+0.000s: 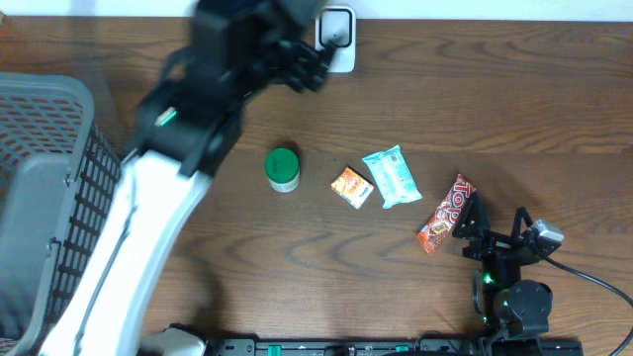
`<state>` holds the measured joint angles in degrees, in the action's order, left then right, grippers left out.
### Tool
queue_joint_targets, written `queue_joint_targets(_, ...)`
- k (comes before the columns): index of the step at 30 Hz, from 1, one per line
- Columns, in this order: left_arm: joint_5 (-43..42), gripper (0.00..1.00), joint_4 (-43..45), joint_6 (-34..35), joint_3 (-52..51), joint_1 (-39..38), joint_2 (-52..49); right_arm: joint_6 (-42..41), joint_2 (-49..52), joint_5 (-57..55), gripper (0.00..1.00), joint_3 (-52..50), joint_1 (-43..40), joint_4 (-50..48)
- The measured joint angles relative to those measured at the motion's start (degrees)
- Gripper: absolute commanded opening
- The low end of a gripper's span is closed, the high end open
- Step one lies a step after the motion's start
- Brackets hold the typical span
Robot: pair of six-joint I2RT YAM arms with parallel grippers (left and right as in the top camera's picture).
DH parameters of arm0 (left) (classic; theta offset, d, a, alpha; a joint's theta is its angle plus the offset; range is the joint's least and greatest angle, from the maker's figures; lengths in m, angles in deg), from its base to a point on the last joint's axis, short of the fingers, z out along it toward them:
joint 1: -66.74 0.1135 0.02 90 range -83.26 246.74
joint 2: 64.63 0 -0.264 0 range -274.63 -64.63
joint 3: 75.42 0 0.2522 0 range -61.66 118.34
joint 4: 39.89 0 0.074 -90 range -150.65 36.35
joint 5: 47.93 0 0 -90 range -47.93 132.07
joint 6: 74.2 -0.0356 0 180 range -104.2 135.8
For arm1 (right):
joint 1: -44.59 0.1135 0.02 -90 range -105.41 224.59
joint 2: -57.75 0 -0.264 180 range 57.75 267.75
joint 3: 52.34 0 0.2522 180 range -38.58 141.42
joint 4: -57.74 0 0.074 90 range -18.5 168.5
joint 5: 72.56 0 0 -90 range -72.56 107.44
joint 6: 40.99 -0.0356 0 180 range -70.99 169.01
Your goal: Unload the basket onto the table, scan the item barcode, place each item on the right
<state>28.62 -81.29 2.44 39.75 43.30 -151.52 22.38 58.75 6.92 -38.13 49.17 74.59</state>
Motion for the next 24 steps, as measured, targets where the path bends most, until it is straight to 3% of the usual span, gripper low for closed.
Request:
queue_joint_targets(7, 27.98, 0.83, 4.68, -0.72, 0.37, 0.20, 19.52, -0.04, 0.00, -0.70, 0.99, -0.07, 0.00, -2.16)
queue_joint_targets(11, 35.67, 0.83, 1.46, -2.21, 0.74, 0.20, 26.49, 1.11, 0.00, 5.07, 0.99, -0.04, 0.00, -10.29)
queue_joint_targets(13, 38.80, 0.83, -1.01, -3.43, 0.85, 0.20, 28.72, 1.86, 0.17, 9.51, 0.99, 1.03, 0.00, -9.64)
queue_joint_targets(18, 44.28, 0.83, -2.71, -4.90, 0.76, 0.20, 29.79, 5.14, 8.94, 13.88, 0.99, 10.97, 0.00, 7.96)
queue_joint_targets(24, 46.07, 0.83, -2.97, -5.31, -1.86, 0.20, 31.28, 10.12, 37.68, 17.18, 0.99, 35.74, 0.00, 35.17)
